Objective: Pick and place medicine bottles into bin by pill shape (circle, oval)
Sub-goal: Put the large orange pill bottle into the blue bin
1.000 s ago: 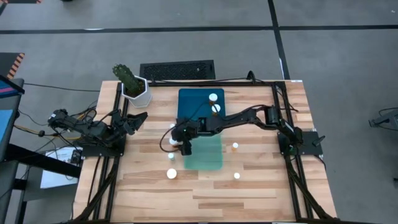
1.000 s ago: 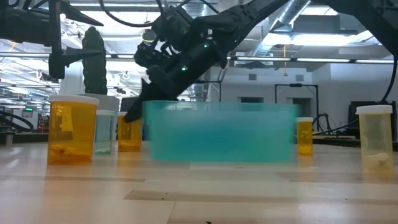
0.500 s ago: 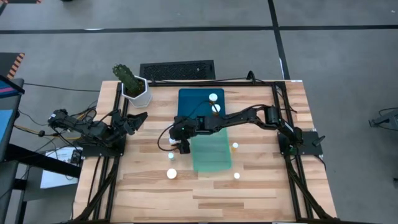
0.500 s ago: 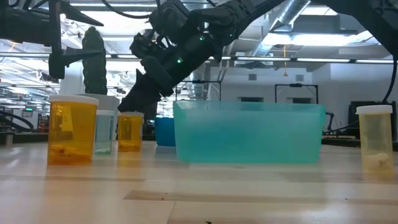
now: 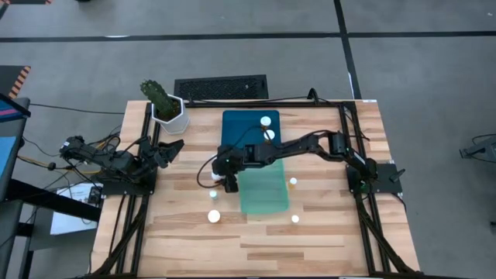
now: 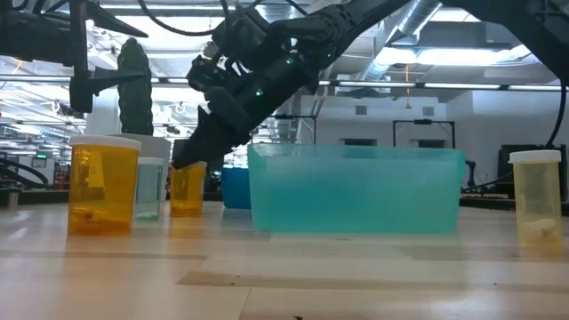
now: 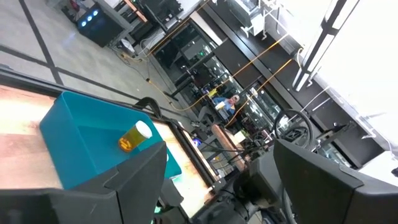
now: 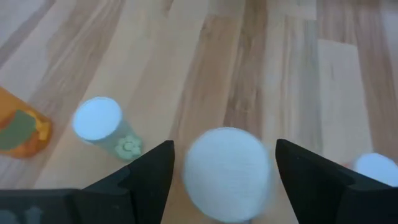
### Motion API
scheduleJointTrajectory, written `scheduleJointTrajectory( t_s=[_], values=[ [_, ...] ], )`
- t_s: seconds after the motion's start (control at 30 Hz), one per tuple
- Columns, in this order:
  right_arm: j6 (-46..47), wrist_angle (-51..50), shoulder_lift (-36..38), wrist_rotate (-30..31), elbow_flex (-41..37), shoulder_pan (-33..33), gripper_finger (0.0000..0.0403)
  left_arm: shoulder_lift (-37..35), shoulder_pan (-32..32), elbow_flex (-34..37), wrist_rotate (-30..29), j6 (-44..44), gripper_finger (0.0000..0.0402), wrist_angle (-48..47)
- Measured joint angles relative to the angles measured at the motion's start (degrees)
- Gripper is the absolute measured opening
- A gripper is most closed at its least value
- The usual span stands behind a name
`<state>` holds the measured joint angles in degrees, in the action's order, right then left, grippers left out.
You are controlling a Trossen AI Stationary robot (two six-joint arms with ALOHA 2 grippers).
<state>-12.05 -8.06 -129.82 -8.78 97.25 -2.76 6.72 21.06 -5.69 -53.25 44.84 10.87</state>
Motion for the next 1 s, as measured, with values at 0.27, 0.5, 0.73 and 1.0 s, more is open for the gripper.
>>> scheduleJointTrajectory(
  t_s=[0.27, 0.5, 0.73, 1.0],
  values=[
    [0.6, -3.8, -1.9, 0.2, -0.2, 0.3, 0.0285, 0.0, 0.0, 0.0, 0.0, 0.0, 0.0289, 0.0],
    [0.2, -3.0, -2.5, 0.3, 0.0, 1.2, 0.0281, 0.0, 0.0, 0.0, 0.0, 0.0, 0.0289, 0.0],
    [0.0, -3.8, -2.4, 1.0, 2.9, 1.1, 0.0280, 0.0, 0.0, 0.0, 0.0, 0.0, 0.0289, 0.0],
    [0.0, -4.7, -2.4, 1.1, 5.3, 0.4, 0.0280, 0.0, 0.0, 0.0, 0.1, 0.0, 0.0289, 0.0]
  ],
)
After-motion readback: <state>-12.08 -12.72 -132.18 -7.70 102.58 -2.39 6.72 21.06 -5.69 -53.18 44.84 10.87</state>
